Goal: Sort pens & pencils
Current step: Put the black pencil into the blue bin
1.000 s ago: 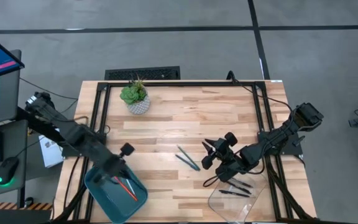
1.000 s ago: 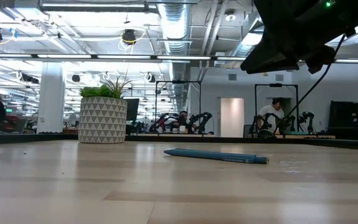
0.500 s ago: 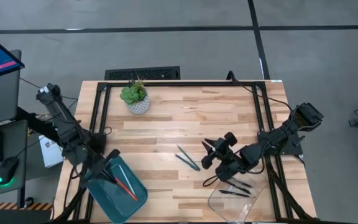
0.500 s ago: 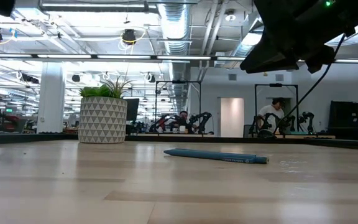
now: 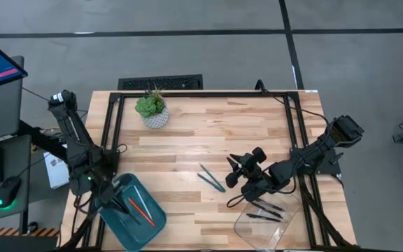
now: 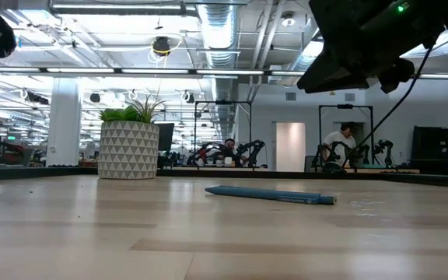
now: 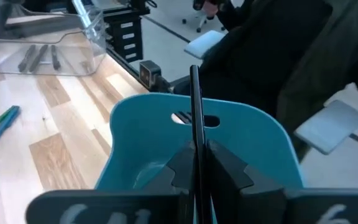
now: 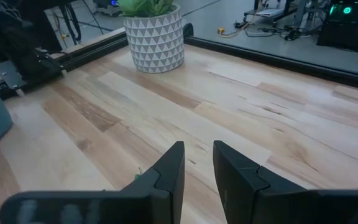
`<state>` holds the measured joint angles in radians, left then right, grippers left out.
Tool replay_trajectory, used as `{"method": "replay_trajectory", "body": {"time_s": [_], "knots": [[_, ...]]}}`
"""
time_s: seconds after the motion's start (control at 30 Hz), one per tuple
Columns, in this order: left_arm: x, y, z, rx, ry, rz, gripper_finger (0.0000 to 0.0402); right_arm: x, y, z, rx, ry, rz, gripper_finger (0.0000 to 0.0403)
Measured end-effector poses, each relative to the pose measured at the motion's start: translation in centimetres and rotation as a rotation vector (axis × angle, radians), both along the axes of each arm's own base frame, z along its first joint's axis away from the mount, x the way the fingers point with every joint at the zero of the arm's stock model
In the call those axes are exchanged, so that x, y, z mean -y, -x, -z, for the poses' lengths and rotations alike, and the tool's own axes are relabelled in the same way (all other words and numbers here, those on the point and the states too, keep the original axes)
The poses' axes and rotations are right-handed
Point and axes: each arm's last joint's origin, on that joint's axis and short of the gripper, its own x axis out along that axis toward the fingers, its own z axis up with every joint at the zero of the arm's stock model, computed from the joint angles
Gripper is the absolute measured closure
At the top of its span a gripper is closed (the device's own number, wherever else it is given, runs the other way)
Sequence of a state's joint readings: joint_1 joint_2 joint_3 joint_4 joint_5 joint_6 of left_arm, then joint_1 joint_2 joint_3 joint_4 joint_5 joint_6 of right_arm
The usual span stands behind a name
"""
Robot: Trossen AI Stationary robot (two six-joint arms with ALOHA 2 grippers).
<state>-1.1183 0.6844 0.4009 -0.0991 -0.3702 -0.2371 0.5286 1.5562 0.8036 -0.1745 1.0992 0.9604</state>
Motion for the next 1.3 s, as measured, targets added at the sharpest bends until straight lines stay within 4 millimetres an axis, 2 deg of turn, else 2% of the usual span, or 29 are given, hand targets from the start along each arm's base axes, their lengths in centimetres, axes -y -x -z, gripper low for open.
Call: {"method": "replay_trajectory", "body": {"time_s": [0.2, 0.4, 0.7, 1.13, 1.3], "knots": [[0.9, -0.5, 2.5, -0.020, -0.071, -0.029, 0.0388, 0.0, 0.0, 0.0, 0.000, 0.000, -0.001, 0.0295], [1.5, -0.8, 3.3, -0.020, -0.054, -0.034, 0.0388, 0.0, 0.0, 0.0, 0.000, 0.000, -0.001, 0.0295], [1.5, -0.8, 4.7, -0.074, -0.034, -0.084, 0.0388, 0.0, 0.0, 0.0, 0.000, 0.001, -0.001, 0.0295], [1.6, -0.9, 4.8, -0.071, -0.030, -0.083, 0.0387, 0.0, 0.0, 0.0, -0.001, 0.001, -0.001, 0.0295], [1.6, -1.0, 4.9, -0.068, -0.029, -0.138, 0.0381, 0.0, 0.0, 0.0, -0.001, 0.001, -0.002, 0.0295]]}}
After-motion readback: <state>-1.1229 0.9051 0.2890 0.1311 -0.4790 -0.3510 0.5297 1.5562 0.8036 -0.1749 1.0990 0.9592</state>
